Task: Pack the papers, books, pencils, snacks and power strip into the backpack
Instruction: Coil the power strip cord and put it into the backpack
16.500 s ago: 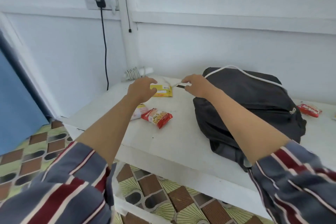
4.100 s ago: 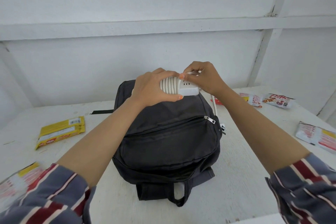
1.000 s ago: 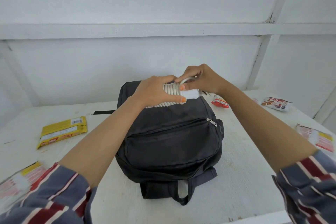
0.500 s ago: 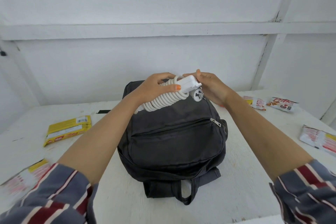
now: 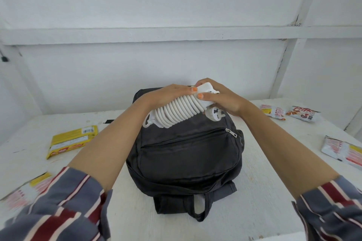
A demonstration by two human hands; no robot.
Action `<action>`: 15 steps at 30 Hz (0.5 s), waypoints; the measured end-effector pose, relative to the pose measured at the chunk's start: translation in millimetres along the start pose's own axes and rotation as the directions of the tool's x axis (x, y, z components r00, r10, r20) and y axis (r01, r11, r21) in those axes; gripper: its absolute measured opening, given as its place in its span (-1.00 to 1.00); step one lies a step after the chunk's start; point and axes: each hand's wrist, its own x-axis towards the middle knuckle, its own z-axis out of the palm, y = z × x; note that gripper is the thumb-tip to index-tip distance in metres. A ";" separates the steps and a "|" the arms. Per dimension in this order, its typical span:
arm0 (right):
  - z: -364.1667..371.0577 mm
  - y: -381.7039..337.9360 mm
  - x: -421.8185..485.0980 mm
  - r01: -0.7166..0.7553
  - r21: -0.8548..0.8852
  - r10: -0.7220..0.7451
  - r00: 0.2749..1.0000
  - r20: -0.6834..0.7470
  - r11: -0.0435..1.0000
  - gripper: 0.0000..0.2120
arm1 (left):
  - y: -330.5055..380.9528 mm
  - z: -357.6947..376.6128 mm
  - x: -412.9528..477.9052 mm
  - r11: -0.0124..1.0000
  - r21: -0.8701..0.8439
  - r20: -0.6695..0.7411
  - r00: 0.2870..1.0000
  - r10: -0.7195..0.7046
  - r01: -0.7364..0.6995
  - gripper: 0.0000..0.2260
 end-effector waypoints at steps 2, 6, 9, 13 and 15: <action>0.4 -0.7 -1.8 0.013 0.034 -0.013 1.000 0.001 0.999 -0.66 | 0.1 3.1 1.8 1.000 -0.015 0.017 1.000 -0.009 0.010 -0.64; 1.9 4.6 -7.7 0.028 0.102 -0.027 1.000 -0.014 0.994 -0.66 | -8.6 11.4 8.5 0.999 -0.015 0.000 0.999 -0.034 0.034 -0.50; 2.4 8.7 -12.9 0.030 0.150 -0.023 0.999 -0.049 0.988 -0.75 | -10.8 14.5 13.1 0.997 0.011 -0.057 0.996 -0.072 0.073 -0.43; 1.4 16.8 -16.3 0.032 0.209 -0.006 0.993 -0.122 0.977 -0.81 | -0.5 19.5 5.3 0.995 0.077 -0.225 0.971 0.075 -0.060 -0.55; -0.3 20.1 -16.5 0.036 0.239 0.006 0.985 -0.172 0.970 -0.80 | 3.3 23.9 -1.9 0.957 0.259 -0.263 0.943 0.203 -0.133 -0.31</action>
